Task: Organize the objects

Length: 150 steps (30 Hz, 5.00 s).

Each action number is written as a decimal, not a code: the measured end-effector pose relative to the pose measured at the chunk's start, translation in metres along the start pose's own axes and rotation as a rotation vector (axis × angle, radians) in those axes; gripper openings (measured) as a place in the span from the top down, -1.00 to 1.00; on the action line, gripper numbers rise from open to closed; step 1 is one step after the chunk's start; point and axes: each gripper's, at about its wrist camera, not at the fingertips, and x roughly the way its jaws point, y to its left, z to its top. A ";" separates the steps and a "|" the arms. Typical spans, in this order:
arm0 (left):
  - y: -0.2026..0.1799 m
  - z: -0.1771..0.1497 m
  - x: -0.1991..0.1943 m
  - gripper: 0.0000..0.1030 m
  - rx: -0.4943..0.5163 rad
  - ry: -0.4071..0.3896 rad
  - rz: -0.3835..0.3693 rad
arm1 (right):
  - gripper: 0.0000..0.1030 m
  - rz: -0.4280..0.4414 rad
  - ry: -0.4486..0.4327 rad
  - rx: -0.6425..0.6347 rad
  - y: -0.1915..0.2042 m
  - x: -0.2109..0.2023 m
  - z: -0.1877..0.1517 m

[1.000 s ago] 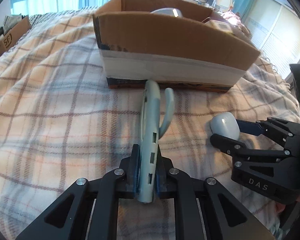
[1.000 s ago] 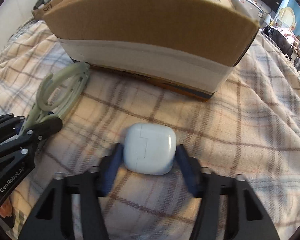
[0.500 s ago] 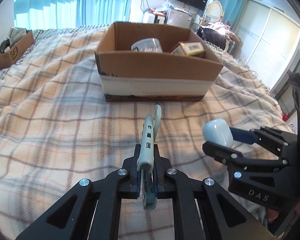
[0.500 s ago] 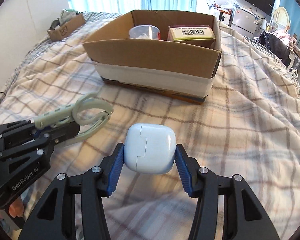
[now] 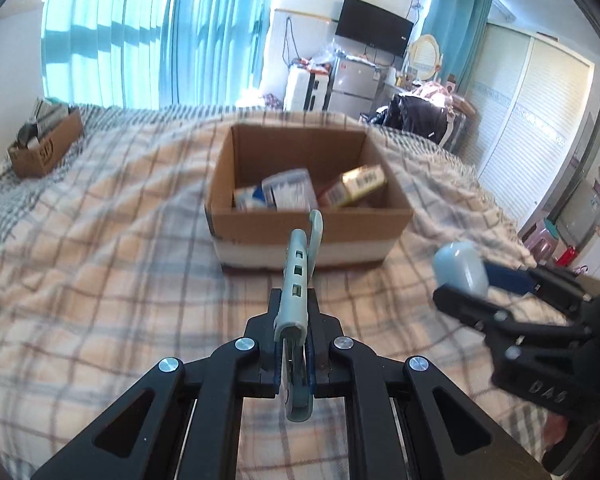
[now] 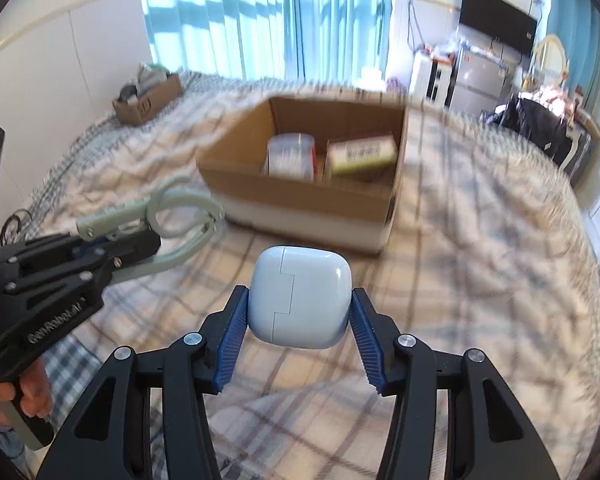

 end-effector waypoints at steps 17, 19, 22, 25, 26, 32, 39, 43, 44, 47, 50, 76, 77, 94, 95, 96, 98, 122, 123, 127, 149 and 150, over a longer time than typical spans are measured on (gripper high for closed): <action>0.002 0.126 0.059 0.84 0.063 -0.096 0.002 | 0.02 -0.041 -0.174 -0.022 -0.032 0.027 0.134; 0.005 0.135 0.075 0.84 0.065 -0.092 0.005 | 0.02 -0.046 -0.156 -0.012 -0.038 0.047 0.144; 0.008 0.141 0.104 0.84 0.077 -0.071 0.010 | 0.02 -0.057 -0.135 -0.003 -0.046 0.076 0.154; 0.012 0.138 0.131 0.84 0.078 -0.036 0.017 | 0.02 -0.042 -0.105 0.024 -0.055 0.108 0.161; 0.014 0.136 0.139 0.84 0.078 -0.019 0.014 | 0.02 -0.041 -0.095 0.028 -0.057 0.118 0.162; 0.016 0.123 0.168 0.83 0.133 0.010 0.007 | 0.02 -0.034 -0.058 0.042 -0.068 0.150 0.152; 0.012 0.116 0.162 0.19 0.135 0.034 -0.009 | -0.59 -0.077 -0.140 0.092 -0.081 0.123 0.148; 0.009 0.122 0.128 -0.31 0.122 -0.032 0.007 | -0.59 -0.059 -0.171 0.142 -0.084 0.091 0.152; 0.009 0.125 0.120 -0.32 0.113 -0.029 -0.004 | -0.59 -0.056 -0.172 0.146 -0.084 0.084 0.153; 0.007 0.132 0.094 -0.38 0.103 -0.056 0.018 | -0.59 -0.074 -0.182 0.122 -0.076 0.057 0.154; 0.006 0.138 0.060 -0.67 0.088 -0.113 0.050 | -0.59 -0.106 -0.217 0.093 -0.067 0.024 0.155; -0.001 0.065 -0.099 -1.00 0.040 -0.473 0.170 | -0.99 -0.225 -0.469 0.101 -0.017 -0.111 0.054; 0.001 0.056 -0.094 -1.00 0.023 -0.485 0.185 | -0.99 -0.242 -0.482 0.114 -0.019 -0.103 0.047; 0.004 0.024 -0.048 -1.00 0.024 -0.411 0.208 | -0.99 -0.218 -0.391 0.172 -0.039 -0.039 0.016; 0.003 0.023 -0.048 -1.00 0.028 -0.410 0.210 | -0.99 -0.217 -0.393 0.172 -0.039 -0.039 0.016; 0.001 0.023 -0.048 -1.00 0.034 -0.411 0.212 | -0.99 -0.220 -0.395 0.168 -0.038 -0.040 0.016; -0.001 0.022 -0.049 -1.00 0.047 -0.411 0.213 | -0.99 -0.222 -0.397 0.161 -0.036 -0.042 0.016; 0.001 0.018 -0.044 -1.00 0.038 -0.379 0.216 | -0.99 -0.215 -0.389 0.155 -0.033 -0.044 0.015; 0.001 0.018 -0.044 -1.00 0.037 -0.378 0.215 | -0.99 -0.215 -0.388 0.154 -0.033 -0.044 0.015; 0.001 0.018 -0.044 -1.00 0.034 -0.376 0.217 | -0.99 -0.213 -0.388 0.155 -0.032 -0.044 0.016; 0.006 0.017 -0.047 -1.00 0.014 -0.384 0.214 | -0.99 -0.211 -0.383 0.164 -0.034 -0.042 0.014; 0.006 0.016 -0.048 -1.00 0.012 -0.388 0.216 | -0.99 -0.211 -0.384 0.165 -0.034 -0.042 0.014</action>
